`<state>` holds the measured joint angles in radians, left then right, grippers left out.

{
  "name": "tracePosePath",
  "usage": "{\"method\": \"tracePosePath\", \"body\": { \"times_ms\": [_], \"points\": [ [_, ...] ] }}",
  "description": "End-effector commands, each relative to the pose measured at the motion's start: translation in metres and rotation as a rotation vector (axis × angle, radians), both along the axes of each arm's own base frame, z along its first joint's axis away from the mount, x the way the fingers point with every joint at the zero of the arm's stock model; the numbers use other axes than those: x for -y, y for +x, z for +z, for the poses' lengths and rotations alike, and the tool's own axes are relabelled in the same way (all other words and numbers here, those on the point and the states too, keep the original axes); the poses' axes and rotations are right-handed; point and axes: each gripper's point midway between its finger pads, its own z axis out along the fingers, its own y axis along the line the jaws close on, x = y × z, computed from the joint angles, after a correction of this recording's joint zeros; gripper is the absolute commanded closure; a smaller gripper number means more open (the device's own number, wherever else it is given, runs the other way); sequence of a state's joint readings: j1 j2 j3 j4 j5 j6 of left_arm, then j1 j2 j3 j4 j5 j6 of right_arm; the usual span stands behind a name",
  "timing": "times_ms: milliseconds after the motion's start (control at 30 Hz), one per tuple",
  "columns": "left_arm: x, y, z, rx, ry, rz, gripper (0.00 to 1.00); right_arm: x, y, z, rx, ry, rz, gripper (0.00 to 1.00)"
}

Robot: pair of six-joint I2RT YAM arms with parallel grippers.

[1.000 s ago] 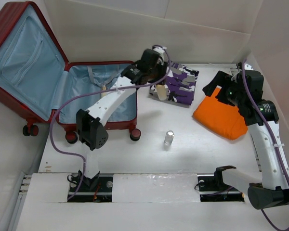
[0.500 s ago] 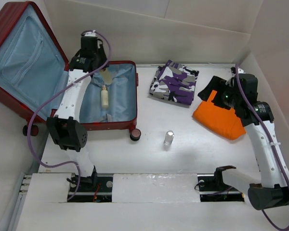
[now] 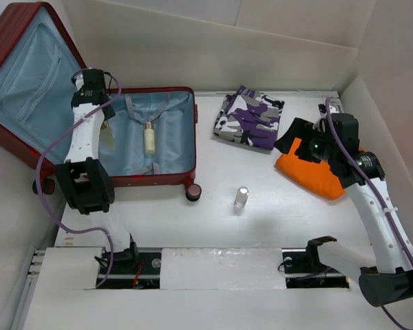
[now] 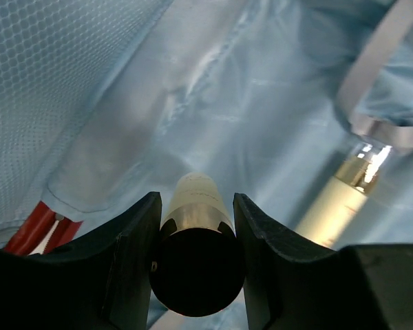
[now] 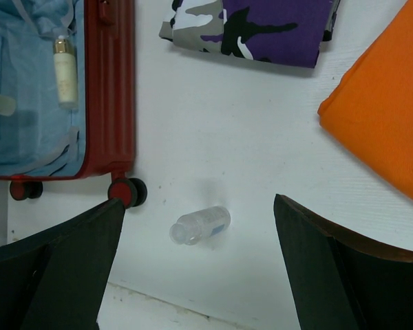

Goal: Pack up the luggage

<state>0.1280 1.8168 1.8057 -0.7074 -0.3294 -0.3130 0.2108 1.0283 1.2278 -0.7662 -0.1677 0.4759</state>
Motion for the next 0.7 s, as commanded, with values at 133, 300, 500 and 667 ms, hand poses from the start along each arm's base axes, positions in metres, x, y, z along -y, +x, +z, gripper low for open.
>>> {"method": "tracePosePath", "body": {
  "times_ms": [133,300,500,667],
  "points": [
    [-0.012,0.005,-0.031,-0.129,0.051,0.016,0.88,-0.01,0.007,0.014,0.076,0.027,0.031,0.05],
    [-0.008,0.022,-0.052,-0.174,0.022,-0.026,0.85,-0.013,0.008,0.01,0.064,0.025,0.04,0.05],
    [-0.01,0.052,-0.069,-0.179,0.013,-0.033,0.65,-0.011,0.016,0.009,0.054,0.012,0.023,0.05],
    [-0.009,0.071,-0.085,-0.171,-0.003,-0.046,0.35,-0.011,0.019,0.011,0.048,-0.002,0.011,0.05]
  ]
}}
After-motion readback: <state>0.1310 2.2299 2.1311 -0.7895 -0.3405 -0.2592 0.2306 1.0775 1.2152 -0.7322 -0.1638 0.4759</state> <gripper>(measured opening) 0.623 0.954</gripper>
